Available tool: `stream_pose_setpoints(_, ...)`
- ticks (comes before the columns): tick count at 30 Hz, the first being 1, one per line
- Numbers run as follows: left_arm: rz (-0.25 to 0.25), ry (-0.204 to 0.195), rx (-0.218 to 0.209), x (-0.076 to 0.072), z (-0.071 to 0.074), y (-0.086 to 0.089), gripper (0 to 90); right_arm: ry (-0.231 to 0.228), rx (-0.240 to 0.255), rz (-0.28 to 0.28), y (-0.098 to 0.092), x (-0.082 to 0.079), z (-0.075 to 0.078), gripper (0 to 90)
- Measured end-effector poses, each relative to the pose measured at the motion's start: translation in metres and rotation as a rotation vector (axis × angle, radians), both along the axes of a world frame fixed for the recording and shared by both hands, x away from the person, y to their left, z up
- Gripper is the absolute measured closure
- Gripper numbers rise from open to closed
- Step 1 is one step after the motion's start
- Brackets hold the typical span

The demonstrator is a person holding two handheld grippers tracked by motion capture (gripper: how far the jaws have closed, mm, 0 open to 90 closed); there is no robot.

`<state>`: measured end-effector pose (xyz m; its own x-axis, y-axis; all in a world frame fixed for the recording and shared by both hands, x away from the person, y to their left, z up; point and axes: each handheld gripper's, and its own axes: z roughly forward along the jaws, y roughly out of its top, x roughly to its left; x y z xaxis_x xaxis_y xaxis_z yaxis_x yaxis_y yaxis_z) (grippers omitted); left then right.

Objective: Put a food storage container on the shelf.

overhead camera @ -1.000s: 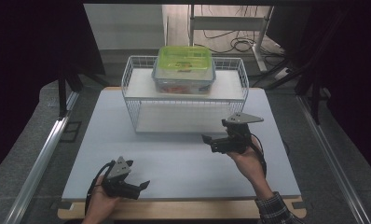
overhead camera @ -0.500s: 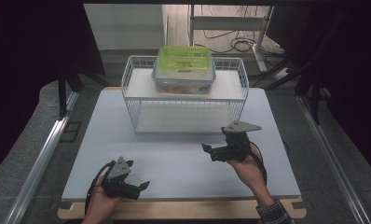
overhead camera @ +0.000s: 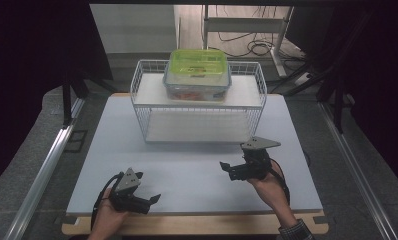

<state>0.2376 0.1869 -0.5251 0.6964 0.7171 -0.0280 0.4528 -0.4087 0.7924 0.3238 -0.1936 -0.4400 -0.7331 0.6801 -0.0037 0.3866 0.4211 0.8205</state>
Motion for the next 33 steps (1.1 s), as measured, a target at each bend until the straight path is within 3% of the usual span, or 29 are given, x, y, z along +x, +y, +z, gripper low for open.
stream_pose_setpoints(18, -0.003, 0.011, 0.005, 0.001, -0.001, -0.001, 3.5, 0.022, -0.011, -0.034, -0.027, -0.014, -0.012, 2.9)
stream_pose_setpoints(33, -0.001, 0.027, 0.017, 0.002, -0.003, -0.002, 3.1, 0.038, -0.024, -0.078, -0.052, -0.02, -0.035, 2.7)
